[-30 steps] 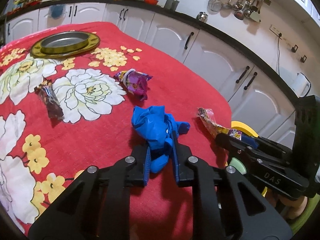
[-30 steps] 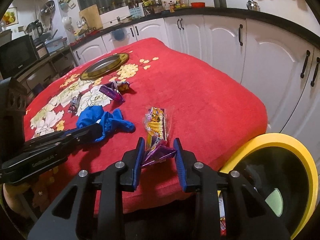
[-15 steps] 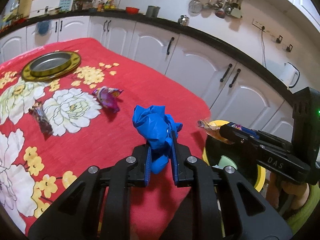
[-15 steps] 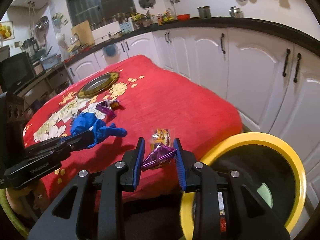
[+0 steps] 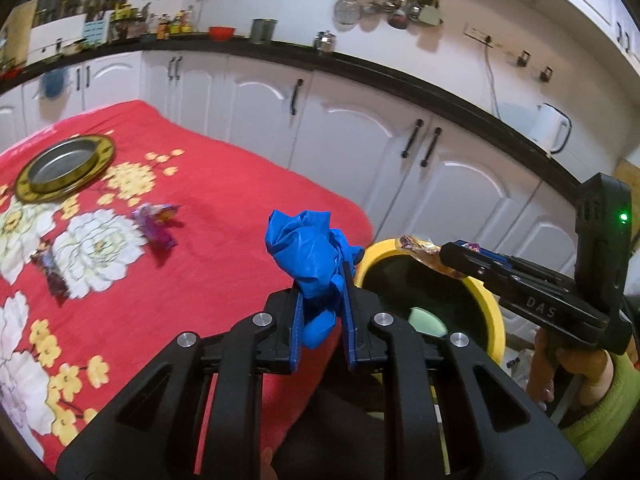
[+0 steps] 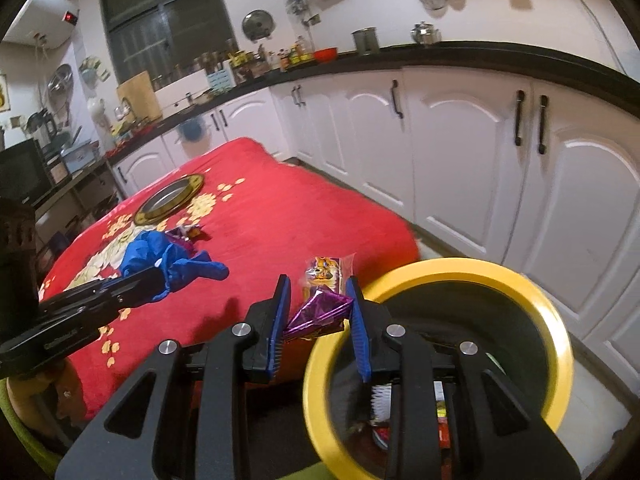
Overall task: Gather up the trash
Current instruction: 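Carry the blue cloth and purple wrapper over the bin with both tools, then open the left tool and the right tool to drop both items into the bin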
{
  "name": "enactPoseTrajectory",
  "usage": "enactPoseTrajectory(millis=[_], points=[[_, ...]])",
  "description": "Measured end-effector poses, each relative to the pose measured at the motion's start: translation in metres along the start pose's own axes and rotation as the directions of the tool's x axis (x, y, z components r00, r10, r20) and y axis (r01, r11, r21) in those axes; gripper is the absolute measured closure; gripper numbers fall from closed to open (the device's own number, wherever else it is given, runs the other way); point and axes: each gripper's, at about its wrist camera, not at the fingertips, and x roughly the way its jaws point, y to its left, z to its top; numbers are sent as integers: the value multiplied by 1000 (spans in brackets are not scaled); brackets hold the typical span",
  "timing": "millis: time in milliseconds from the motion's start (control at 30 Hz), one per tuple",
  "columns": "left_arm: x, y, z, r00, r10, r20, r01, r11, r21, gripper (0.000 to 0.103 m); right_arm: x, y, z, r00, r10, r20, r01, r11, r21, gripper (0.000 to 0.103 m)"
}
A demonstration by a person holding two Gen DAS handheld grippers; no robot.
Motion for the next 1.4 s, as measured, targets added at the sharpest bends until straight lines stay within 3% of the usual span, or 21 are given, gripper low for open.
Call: enactPoseTrajectory(millis=[567,933,1400], points=[[24,-81,5,994,-103,-45,109,979,171,93,-45,-67,0,990,-120,72,111,988,110,76],[45,-117,-8,984,-139,-110,163,956,245,93,-51,-90,-7,989,-140,49,131,978,161,76],[77,-135,-24,967,-152,-205,207,937,282,92,-38,-112,-15,991,-135,-1,132,969,210,75]])
